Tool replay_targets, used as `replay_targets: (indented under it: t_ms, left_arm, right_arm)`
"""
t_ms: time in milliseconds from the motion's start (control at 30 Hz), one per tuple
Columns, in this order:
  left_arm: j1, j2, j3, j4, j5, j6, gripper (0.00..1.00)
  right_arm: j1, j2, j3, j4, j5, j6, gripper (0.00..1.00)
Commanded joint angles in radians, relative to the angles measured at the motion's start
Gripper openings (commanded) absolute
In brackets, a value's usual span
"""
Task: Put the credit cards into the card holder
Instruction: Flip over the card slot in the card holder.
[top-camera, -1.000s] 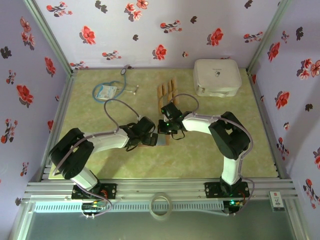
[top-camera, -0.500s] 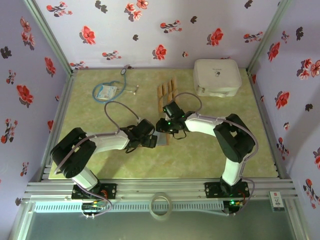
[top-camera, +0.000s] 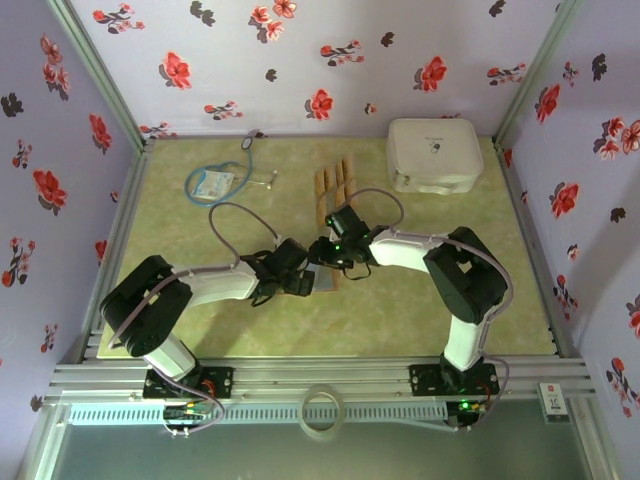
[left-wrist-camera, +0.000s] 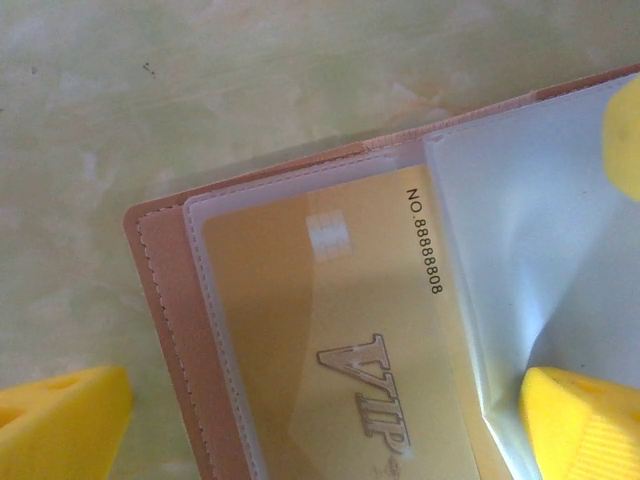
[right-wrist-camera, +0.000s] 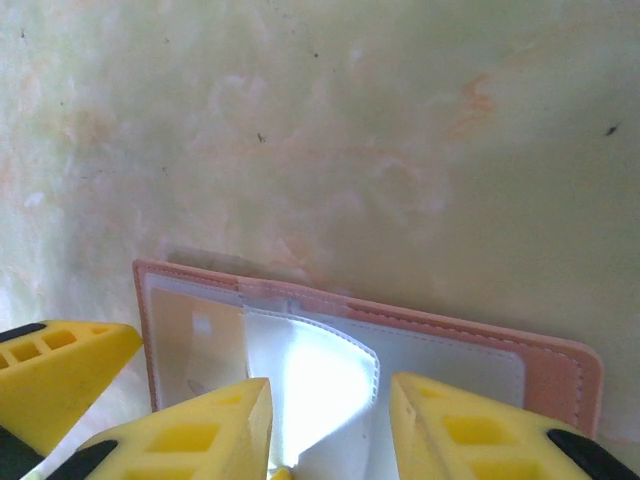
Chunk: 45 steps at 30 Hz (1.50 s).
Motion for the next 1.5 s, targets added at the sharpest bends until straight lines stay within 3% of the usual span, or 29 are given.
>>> replay_targets:
  t_ms: [0, 233, 400, 600, 767, 1100, 1467]
  left_arm:
    - [-0.008, -0.026, -0.014, -0.048, -0.024, 0.011, 1.0]
    - [-0.009, -0.095, -0.004, -0.078, -0.044, 0.018, 1.0]
    - [-0.002, -0.26, -0.027, -0.12, -0.093, 0.002, 1.0]
    - [0.056, -0.469, -0.088, -0.191, -0.137, -0.059, 1.0]
    - [0.106, -0.571, -0.129, -0.225, -0.138, -0.083, 1.0]
    - [0.138, -0.597, -0.145, -0.248, -0.128, -0.075, 1.0]
    - [0.154, -0.52, -0.139, -0.199, -0.108, -0.058, 1.0]
  right_arm:
    - [0.004, 0.028, -0.009, 0.043, -0.047, 0.037, 0.36]
    - [0.009, 0.028, -0.015, 0.088, -0.081, 0.079, 0.36]
    - [0.03, -0.018, -0.013, 0.072, -0.08, 0.093, 0.37]
    - [0.092, -0.015, 0.048, 0.03, -0.052, 0.102, 0.49]
    - [0.139, 0.074, 0.14, 0.013, -0.037, 0.118, 0.52]
    - [0.169, 0.205, 0.248, 0.021, -0.029, 0.157, 0.53]
    - [0.135, 0.032, 0.241, -0.097, 0.017, 0.06, 0.54]
